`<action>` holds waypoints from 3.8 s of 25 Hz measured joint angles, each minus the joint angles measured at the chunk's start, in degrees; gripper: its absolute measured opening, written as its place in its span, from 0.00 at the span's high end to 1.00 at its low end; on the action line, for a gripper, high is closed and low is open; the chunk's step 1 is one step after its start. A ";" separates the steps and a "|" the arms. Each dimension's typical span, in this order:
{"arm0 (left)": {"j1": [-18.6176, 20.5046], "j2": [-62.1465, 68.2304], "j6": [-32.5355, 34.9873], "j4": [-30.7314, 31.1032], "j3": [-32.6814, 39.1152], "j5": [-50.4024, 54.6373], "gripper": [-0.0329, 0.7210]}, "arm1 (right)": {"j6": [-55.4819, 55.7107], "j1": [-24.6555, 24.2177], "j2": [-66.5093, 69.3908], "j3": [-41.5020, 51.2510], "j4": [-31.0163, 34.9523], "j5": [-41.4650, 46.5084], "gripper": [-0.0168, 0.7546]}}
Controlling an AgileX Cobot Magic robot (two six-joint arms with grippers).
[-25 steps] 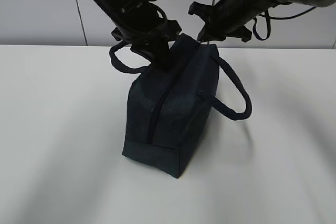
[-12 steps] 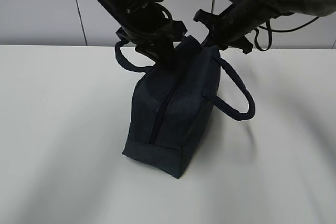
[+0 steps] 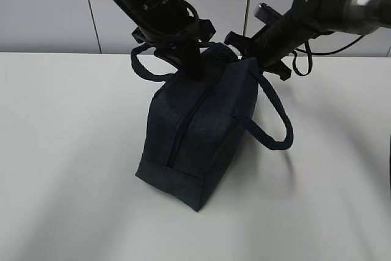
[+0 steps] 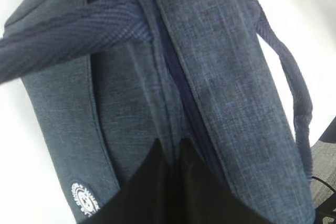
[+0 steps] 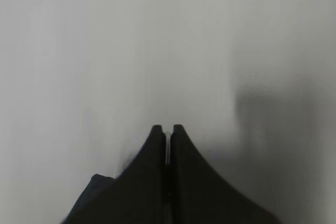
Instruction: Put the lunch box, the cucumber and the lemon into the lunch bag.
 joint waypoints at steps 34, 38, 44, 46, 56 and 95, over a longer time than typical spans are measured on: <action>3.20 2.40 0.13 -1.38 -2.81 -2.97 0.36 | -7.46 -0.39 1.10 -0.22 5.60 2.10 0.98; 3.20 6.80 0.92 -3.18 -6.97 -3.27 0.37 | -7.82 -0.39 1.17 -0.22 5.73 2.10 0.98; 3.20 10.41 1.39 -3.23 -10.37 -3.07 0.71 | -8.31 -0.39 1.17 -0.22 5.76 2.10 0.98; 3.20 10.71 1.87 -3.23 -10.37 -2.55 0.87 | -8.41 -0.39 1.17 -0.22 5.76 2.10 0.98; 3.20 10.22 2.30 -2.91 -10.70 -0.43 0.97 | -8.41 -0.43 2.18 -0.22 6.20 1.80 0.98; 3.20 8.63 2.30 -2.03 -10.70 0.63 0.97 | -11.98 -0.33 3.05 -4.12 4.18 6.12 0.98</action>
